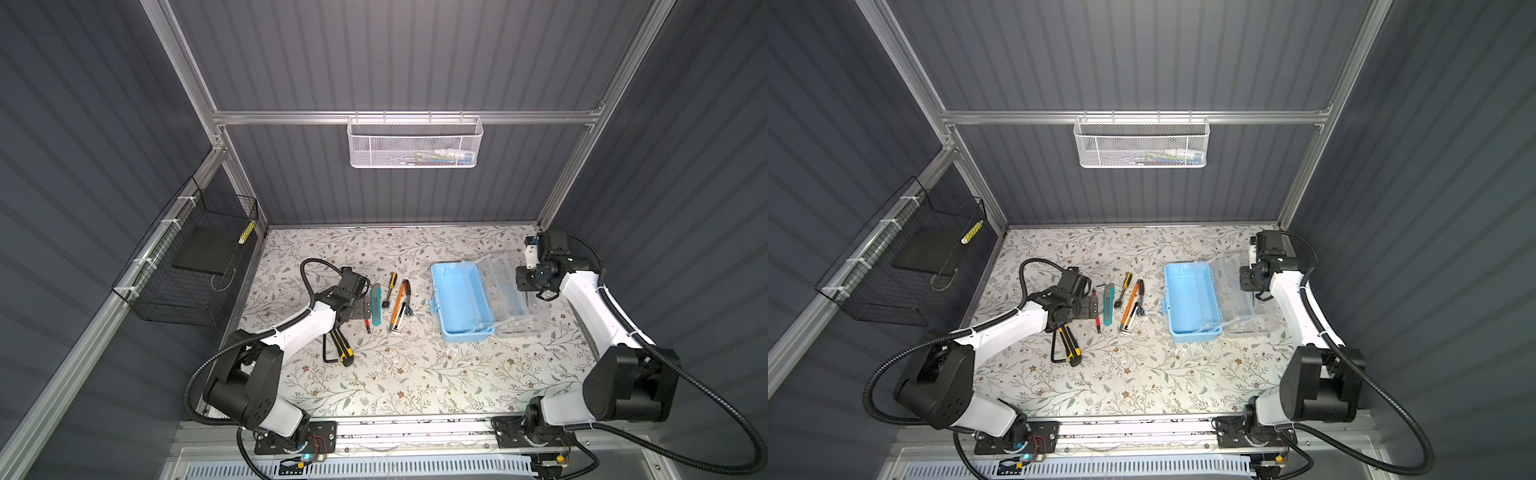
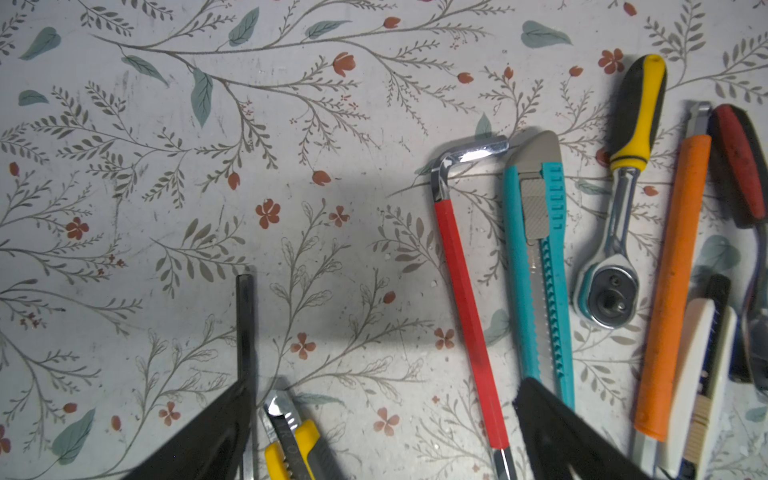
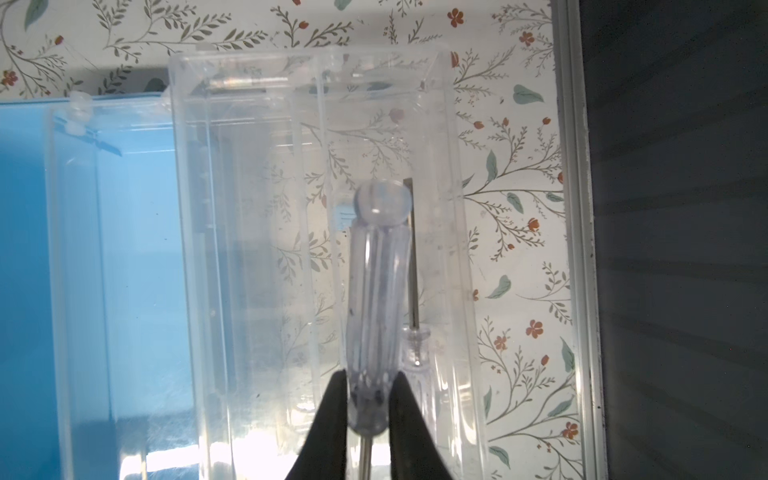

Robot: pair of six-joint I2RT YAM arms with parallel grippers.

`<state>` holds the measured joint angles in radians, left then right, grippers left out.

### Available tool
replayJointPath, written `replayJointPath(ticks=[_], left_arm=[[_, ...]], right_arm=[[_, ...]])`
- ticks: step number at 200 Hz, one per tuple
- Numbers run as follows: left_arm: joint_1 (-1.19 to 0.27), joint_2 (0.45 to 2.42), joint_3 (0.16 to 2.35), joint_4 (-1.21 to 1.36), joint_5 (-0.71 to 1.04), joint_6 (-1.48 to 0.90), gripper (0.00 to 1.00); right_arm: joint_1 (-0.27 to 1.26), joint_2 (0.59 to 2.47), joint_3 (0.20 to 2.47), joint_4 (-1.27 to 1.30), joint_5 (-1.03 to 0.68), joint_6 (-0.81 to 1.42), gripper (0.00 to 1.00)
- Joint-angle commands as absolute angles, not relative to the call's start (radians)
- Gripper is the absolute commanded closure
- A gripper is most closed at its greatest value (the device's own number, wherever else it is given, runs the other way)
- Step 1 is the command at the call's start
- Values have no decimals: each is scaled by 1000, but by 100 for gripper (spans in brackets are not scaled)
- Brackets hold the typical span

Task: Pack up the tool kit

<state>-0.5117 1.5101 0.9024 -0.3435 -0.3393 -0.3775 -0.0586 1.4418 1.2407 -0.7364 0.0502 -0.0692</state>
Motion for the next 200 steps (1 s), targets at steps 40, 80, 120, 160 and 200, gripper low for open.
replayJointPath(ticks=[40,80,120,160,200], left_arm=[[-517,1535,945,-343,-320,-359,0],[-517,1531,946,-348,-323,-357,0],[-517,1535,952,-350,-326,-356,0],[-517,1544,956,-350,-325,-353,0],[-517,1543,951,-348,-323,-355,0]], right_arm=[[-73,1477,1298,-836,66,-132,87],[-74,1511,1273,-789,84,-126,86],[-74,1538,1256,-758,84,-113,82],[-73,1537,1249,-747,70,-85,66],[-73,1507,1250,-742,66,-47,50]])
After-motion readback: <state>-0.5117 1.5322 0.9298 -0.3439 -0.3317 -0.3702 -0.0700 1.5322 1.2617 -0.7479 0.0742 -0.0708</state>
